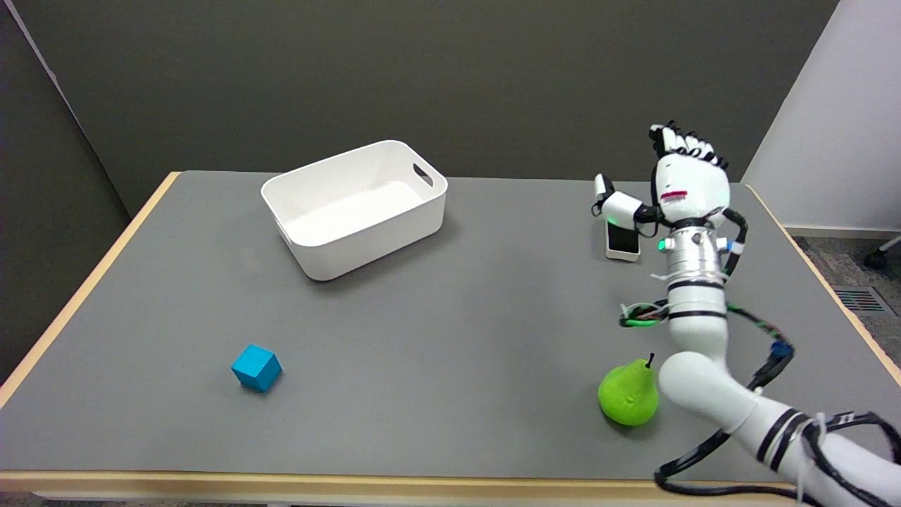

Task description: Pick up the blackboard eraser.

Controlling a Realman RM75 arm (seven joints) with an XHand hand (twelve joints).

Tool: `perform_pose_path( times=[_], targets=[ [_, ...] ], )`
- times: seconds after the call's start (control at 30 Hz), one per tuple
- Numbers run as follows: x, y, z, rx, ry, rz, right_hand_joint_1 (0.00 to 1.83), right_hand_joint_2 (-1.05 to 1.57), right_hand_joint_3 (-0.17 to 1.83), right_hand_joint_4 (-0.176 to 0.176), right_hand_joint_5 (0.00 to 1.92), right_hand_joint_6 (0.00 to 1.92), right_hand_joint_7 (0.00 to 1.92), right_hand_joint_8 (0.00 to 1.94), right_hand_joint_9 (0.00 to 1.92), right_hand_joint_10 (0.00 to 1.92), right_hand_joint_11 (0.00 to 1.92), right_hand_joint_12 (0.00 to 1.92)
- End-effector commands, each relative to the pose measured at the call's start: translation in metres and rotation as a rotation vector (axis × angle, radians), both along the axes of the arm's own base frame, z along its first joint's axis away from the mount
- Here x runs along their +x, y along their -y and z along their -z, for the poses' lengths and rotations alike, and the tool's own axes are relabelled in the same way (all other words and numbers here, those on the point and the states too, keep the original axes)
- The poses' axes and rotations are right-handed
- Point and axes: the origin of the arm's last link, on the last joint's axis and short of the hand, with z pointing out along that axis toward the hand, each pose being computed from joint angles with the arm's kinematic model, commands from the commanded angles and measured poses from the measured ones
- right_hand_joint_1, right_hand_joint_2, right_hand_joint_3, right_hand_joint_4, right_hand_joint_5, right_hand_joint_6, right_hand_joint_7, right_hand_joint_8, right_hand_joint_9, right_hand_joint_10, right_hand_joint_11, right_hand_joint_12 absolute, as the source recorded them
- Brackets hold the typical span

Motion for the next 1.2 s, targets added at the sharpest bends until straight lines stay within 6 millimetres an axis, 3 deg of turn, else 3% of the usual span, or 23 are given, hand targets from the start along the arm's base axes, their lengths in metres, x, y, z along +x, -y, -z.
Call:
perform_pose_path(
  times=[0.03,0.27,0.47,0.73,1.2],
  targets=[
    [-0.033,-0.019,0.048,-0.276,0.203,0.206,0.45,0.68,0.77,-0.176,0.2,0.51,0.35,0.62,0.24,1.04,0.3,1.58],
    [-0.031,0.002,0.035,-0.293,0.277,0.268,0.45,0.69,0.76,-0.176,0.19,0.51,0.32,0.61,0.21,1.01,0.31,1.59],
    [-0.029,0.026,0.02,-0.33,0.343,0.427,0.45,0.69,0.76,-0.176,0.18,0.5,0.3,0.61,0.19,1.0,0.32,1.6],
    [-0.012,0.054,0.013,-0.357,0.368,0.459,0.45,0.7,0.76,-0.176,0.16,0.48,0.26,0.59,0.15,0.96,0.32,1.61],
    [-0.027,0.081,0.001,-0.422,0.426,0.564,0.44,0.7,0.76,-0.176,0.16,0.47,0.25,0.59,0.15,0.96,0.37,1.67]
  ],
)
